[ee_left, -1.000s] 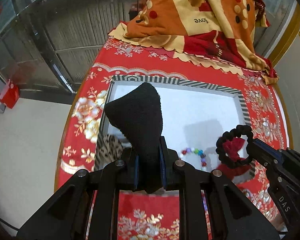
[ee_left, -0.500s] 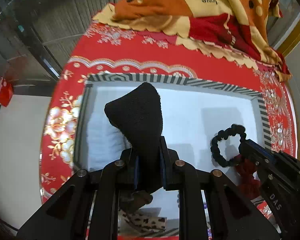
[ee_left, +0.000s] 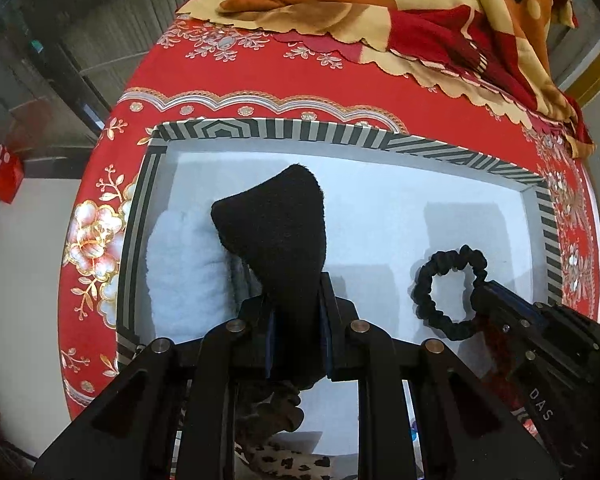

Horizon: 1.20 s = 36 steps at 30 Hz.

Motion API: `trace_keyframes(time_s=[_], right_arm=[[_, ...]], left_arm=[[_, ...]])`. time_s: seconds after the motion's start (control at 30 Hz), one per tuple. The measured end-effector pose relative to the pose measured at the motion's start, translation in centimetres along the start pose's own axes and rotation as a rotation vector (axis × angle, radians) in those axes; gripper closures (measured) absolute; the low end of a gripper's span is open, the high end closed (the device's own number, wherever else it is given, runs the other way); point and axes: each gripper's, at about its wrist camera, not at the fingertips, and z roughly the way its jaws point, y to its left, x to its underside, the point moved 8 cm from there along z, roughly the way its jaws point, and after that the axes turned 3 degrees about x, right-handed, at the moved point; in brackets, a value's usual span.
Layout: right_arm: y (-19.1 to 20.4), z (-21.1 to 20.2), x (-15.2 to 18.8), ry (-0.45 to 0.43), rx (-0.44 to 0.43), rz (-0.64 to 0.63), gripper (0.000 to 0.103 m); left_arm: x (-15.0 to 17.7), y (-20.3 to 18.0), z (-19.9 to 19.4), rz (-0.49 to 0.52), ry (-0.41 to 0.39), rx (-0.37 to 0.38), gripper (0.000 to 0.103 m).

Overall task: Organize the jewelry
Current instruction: 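Lower the black bow into the tray with left tool while right lowers the scrunchie, then move both open tools back toward the bracelets beside the tray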

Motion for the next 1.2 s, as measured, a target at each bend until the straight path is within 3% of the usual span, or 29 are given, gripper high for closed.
trace_keyframes(time_s=[0.07, 0.13, 0.17, 0.3, 0.67, 1.2], right_arm=[[-0.1, -0.2, 0.0, -0.005, -0.007, 0.004, 0.09], [-0.2, -0.6, 0.0, -0.016, -0.016, 0.01, 0.062], [-0.1, -0.8, 0.0, -0.018, -0.028, 0.014, 0.061], [-0.1, -2.3, 0.2, -0.046, -0.026, 0.022, 0.061], [0.8, -8.6, 2.7, -0.159, -0.048, 0.042, 0.061], [1.6, -13.5, 10.8, -0.17, -0.005, 0.007, 0.061]], left_arm=[[0.0, 0.1, 0.0, -0.006, 0.0, 0.0, 0.081], [0.1, 0.1, -0.2, -0.009, -0.002, -0.004, 0.071], [0.2, 0.1, -0.3, -0.012, -0.006, -0.002, 0.068], [0.3, 0.0, -1.5, -0.029, -0.026, 0.022, 0.053], [3.1, 0.5, -6.9, -0.037, -0.117, 0.002, 0.051], [12.2, -1.2, -11.3, -0.027, -0.154, -0.016, 0.051]])
